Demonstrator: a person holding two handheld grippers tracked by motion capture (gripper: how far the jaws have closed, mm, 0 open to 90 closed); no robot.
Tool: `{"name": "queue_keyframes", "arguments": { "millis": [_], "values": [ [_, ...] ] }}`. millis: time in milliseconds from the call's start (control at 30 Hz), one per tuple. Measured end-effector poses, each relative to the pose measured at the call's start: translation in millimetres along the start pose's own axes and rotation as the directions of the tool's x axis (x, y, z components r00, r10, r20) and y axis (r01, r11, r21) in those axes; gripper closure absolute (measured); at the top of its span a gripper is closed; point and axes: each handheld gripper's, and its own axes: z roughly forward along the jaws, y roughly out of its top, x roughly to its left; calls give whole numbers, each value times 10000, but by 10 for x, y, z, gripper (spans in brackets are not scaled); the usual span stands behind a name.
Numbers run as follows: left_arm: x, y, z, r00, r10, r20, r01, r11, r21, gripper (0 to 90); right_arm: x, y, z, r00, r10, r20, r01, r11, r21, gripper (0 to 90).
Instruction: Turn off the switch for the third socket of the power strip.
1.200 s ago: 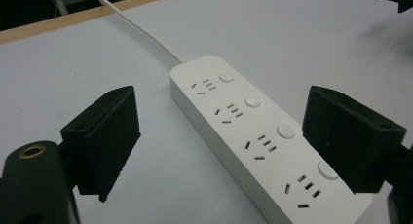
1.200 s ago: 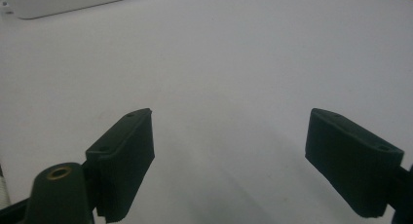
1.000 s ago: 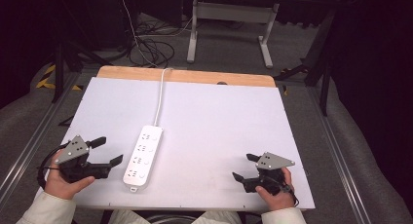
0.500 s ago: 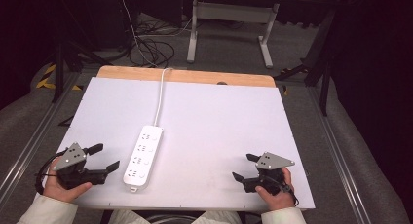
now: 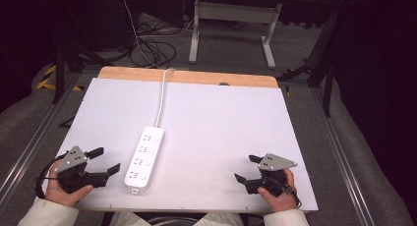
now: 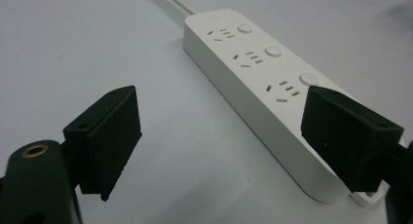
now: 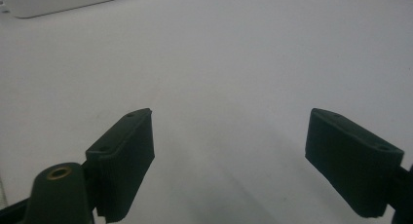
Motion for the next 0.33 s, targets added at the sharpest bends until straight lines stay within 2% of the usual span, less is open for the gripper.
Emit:
{"name": "queue_keyframes", "arguments": {
  "millis": [133, 267, 333],
  "values": [
    [19, 5, -20, 9998, -150, -159, 146, 9996, -251, 153, -5, -3, 4, 10000, 24, 1, -24, 10000, 11, 185],
    [17, 7, -42, 9995, 3, -314, -17, 9990, -447, 153, -7, -4, 8, 10000, 26, 19, -26, 10000, 37, 185],
    [13, 6, -53, 9990, 224, -398, -242, 9987, -449, 152, -2, -3, 10, 10000, -1, 15, 1, 10000, 22, 184]
  ]
}}
